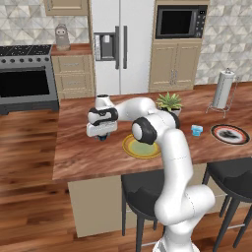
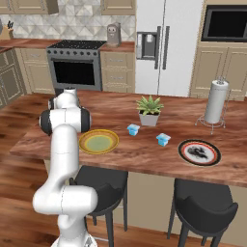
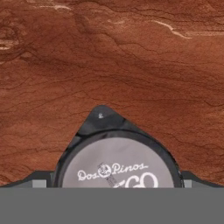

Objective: Place two yogurt containers on each plate.

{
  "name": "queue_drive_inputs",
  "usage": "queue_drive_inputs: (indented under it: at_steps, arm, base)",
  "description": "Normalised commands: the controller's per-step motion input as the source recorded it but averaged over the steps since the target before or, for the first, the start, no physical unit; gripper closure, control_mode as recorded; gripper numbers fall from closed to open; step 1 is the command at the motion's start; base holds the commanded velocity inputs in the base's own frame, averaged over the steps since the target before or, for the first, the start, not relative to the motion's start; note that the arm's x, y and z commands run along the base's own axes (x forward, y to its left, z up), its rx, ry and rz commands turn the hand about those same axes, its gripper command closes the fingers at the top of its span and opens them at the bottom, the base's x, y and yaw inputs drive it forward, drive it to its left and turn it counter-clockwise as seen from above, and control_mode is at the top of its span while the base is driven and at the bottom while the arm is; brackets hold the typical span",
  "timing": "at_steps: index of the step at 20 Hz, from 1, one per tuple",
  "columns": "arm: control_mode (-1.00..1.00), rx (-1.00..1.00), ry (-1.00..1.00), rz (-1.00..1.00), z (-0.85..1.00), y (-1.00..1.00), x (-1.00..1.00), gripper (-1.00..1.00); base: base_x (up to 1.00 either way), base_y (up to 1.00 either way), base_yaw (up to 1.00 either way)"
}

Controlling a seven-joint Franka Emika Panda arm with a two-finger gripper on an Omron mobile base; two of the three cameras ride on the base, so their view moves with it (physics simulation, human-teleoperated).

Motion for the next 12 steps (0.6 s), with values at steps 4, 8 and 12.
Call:
queue_drive_inputs:
  at_steps: [4,8,12]
  arm:
    - [-1.00,0.00,0.00,0.00,0.00,0.00,0.00,-1.00]
    - [-1.00,0.00,0.00,0.00,0.00,0.00,0.00,-1.00]
    - [-1.00,0.00,0.00,0.00,0.00,0.00,0.00,1.00]
  base:
    - [0.00,0.00,0.00]
    - [0.00,0.00,0.00]
    - [0.00,0.00,0.00]
